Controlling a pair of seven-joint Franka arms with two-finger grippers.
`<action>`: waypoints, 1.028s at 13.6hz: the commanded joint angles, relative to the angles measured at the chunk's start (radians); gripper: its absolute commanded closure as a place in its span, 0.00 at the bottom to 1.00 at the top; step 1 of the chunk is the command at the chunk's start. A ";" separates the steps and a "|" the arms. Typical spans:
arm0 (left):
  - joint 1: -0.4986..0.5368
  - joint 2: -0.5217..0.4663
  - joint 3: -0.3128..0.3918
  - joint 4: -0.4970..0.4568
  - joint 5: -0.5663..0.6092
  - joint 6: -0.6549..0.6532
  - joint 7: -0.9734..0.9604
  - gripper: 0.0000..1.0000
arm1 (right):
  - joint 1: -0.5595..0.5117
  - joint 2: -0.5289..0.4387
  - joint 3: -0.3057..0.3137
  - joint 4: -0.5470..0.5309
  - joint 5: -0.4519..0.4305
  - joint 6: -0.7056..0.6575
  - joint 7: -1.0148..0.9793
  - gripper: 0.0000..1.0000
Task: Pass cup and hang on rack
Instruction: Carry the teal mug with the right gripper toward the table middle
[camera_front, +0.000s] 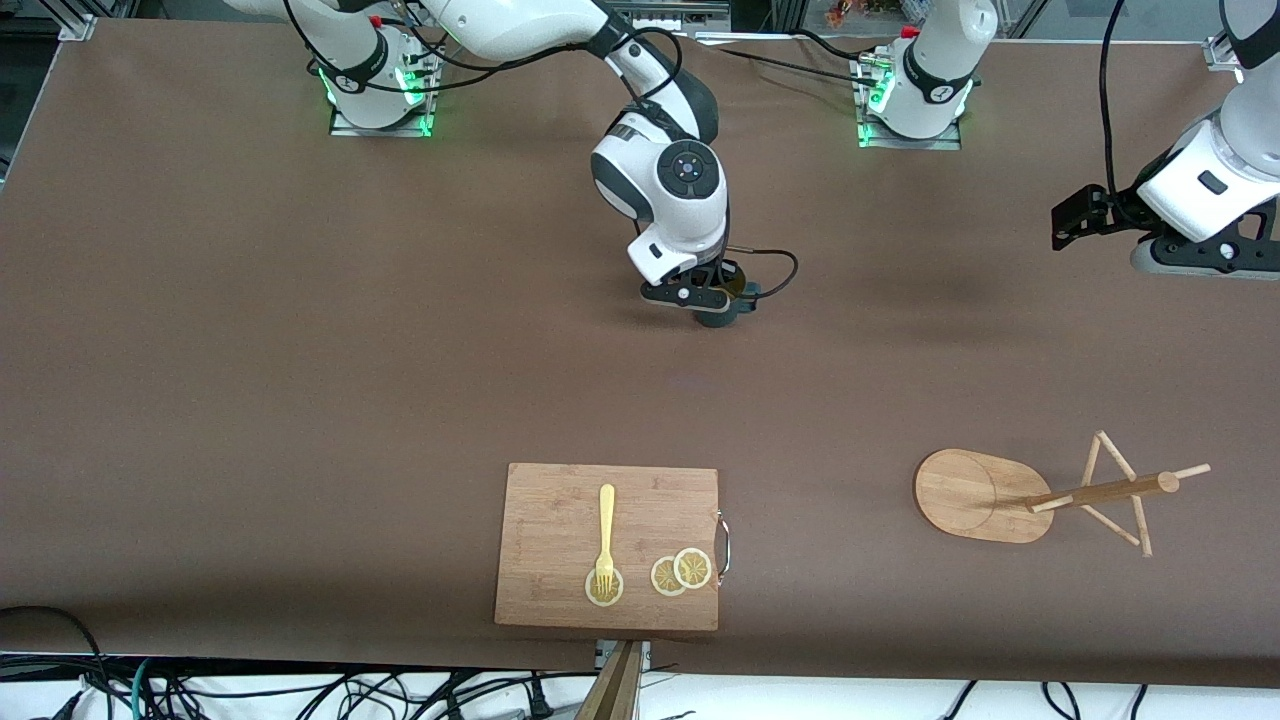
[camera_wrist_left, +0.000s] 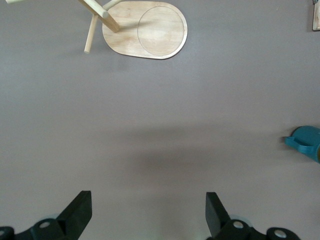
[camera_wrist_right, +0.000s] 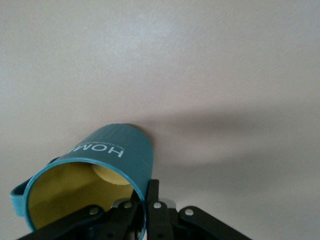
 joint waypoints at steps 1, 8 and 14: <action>0.003 -0.004 0.000 -0.005 -0.015 0.004 0.019 0.00 | 0.036 0.028 -0.014 0.036 -0.003 0.016 0.043 1.00; -0.003 0.013 -0.004 0.003 -0.051 -0.048 0.059 0.00 | -0.010 -0.056 -0.023 0.036 0.006 -0.082 0.018 0.14; 0.040 0.027 0.000 -0.101 -0.324 -0.041 0.523 0.00 | -0.274 -0.255 -0.020 0.029 0.043 -0.296 -0.208 0.00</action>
